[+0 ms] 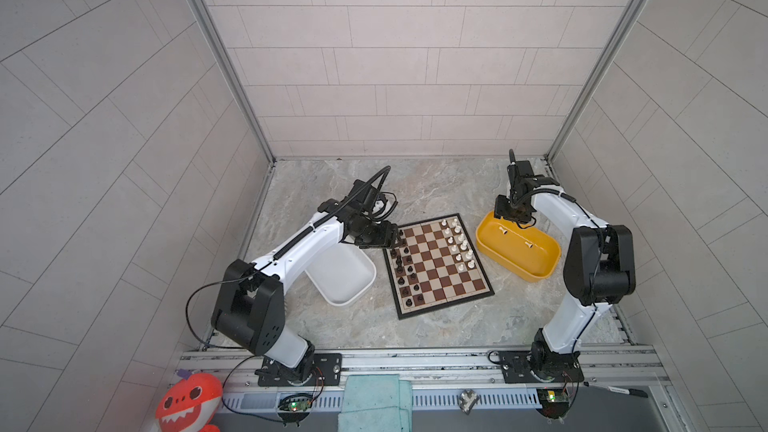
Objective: Set up the chess pieces on the board
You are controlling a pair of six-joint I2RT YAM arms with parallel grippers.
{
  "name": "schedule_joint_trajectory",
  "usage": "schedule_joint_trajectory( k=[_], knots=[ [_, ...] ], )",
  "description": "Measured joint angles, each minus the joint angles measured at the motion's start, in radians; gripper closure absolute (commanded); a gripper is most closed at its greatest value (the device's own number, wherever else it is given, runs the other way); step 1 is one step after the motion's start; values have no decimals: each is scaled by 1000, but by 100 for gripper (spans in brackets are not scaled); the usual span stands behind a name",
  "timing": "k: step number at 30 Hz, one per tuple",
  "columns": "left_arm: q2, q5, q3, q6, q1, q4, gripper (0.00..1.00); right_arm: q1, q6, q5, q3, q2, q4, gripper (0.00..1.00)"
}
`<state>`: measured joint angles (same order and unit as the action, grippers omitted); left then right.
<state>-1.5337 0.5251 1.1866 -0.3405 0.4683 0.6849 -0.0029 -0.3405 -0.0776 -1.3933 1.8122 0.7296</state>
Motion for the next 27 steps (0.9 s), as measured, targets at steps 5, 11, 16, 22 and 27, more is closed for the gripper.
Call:
schedule_joint_trajectory(
  k=[5,11,16,22,27],
  knots=[
    [0,8,0,-1,0,1,28,-5,82,3,-41,109,47,46],
    [0,15,0,-3,0,0,28,-15,125,9,-48,156,78,46],
    [0,22,0,-4,0,-1,28,-24,142,8,-48,162,84,46],
    [0,37,0,-10,0,-17,28,-26,151,-17,-39,167,82,48],
    [0,41,0,-11,0,-22,28,-26,153,-3,-33,167,80,48]
  ],
)
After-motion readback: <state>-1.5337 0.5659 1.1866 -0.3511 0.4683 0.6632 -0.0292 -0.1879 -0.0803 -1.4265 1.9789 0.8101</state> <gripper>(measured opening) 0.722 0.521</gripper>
